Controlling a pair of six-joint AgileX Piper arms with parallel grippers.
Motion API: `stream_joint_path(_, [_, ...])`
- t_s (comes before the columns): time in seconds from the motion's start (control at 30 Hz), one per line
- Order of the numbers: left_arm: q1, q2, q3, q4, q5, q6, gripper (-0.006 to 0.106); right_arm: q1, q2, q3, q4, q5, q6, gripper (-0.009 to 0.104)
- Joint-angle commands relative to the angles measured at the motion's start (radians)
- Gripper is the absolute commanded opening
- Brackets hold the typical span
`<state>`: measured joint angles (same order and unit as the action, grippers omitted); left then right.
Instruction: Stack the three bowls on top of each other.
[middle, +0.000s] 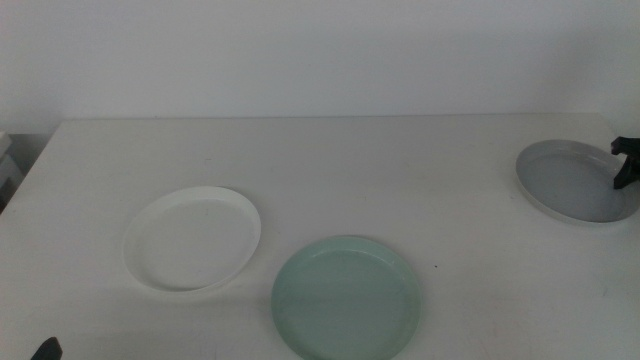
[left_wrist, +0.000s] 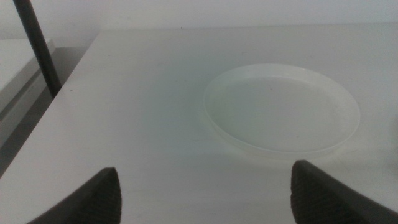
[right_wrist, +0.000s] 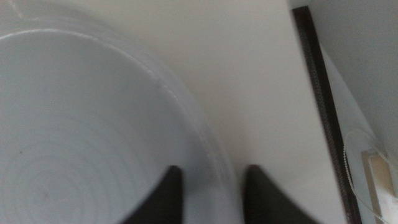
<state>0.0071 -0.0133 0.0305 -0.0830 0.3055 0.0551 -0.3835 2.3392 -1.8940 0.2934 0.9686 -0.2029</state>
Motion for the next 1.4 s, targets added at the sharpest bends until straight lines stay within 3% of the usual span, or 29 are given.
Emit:
stream_joint_path(0.0, [0.0, -0.014, -0.005, -0.009, -0.078, -0.008, 0.105, 0.01, -0.059, -0.03, 0.001, -0.025, -0.02, 0.005])
stream_joint_path(0.03, [0.0, -0.014, -0.005, -0.009, -0.078, -0.008, 0.105, 0.012, -0.066, -0.029, 0.005, -0.025, -0.021, -0.001])
stream_joint_path(0.2, [0.0, -0.014, -0.005, -0.009, -0.078, -0.008, 0.105, 0.034, -0.152, -0.004, 0.081, 0.005, -0.044, -0.001])
stream_joint_path(0.37, [0.0, -0.014, -0.005, -0.009, -0.078, -0.008, 0.105, 0.095, -0.381, 0.23, 0.179, -0.097, -0.092, -0.001])
stream_joint_path(0.77, [0.0, -0.014, -0.005, -0.009, -0.078, -0.008, 0.105, 0.398, -0.765, 0.698, 0.195, -0.186, -0.028, -0.001])
stream_joint_path(1.07, [0.0, -0.014, -0.005, -0.009, -0.078, -0.008, 0.105, 0.691, -0.77, 0.896, 0.195, -0.391, 0.054, -0.001])
stream_joint_path(1.37, [0.0, -0.014, -0.005, -0.009, -0.078, -0.008, 0.105, 0.848, -0.668, 0.918, 0.209, -0.543, 0.085, -0.001])
